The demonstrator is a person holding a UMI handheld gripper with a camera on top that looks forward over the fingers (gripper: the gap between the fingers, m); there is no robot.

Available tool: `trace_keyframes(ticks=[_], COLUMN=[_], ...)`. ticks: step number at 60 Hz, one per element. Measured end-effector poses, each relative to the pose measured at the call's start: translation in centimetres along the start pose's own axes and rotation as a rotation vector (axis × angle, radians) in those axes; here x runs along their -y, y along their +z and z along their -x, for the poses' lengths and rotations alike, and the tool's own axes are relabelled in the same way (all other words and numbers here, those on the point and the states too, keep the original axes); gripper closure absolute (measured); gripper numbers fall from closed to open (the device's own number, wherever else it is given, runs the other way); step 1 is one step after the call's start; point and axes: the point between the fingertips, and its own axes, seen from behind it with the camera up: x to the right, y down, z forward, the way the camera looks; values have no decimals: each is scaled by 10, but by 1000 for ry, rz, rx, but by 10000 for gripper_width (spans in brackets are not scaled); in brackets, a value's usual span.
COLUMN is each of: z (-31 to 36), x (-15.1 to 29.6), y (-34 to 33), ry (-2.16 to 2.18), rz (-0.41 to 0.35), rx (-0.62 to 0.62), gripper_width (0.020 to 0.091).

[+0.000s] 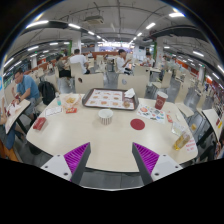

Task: Pour water

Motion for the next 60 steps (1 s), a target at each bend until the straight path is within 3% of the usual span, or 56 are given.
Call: trace_keyframes(ticks=[13,35,53,60], z=[-47,-245,-358,-370], x=[-15,-78,-64,-55], y=[14,44,111,143], ry=[40,70,137,139], rz=[-3,-41,-135,-164], rx=[-18,-164,-192,-184], gripper_width=[251,249,256,311])
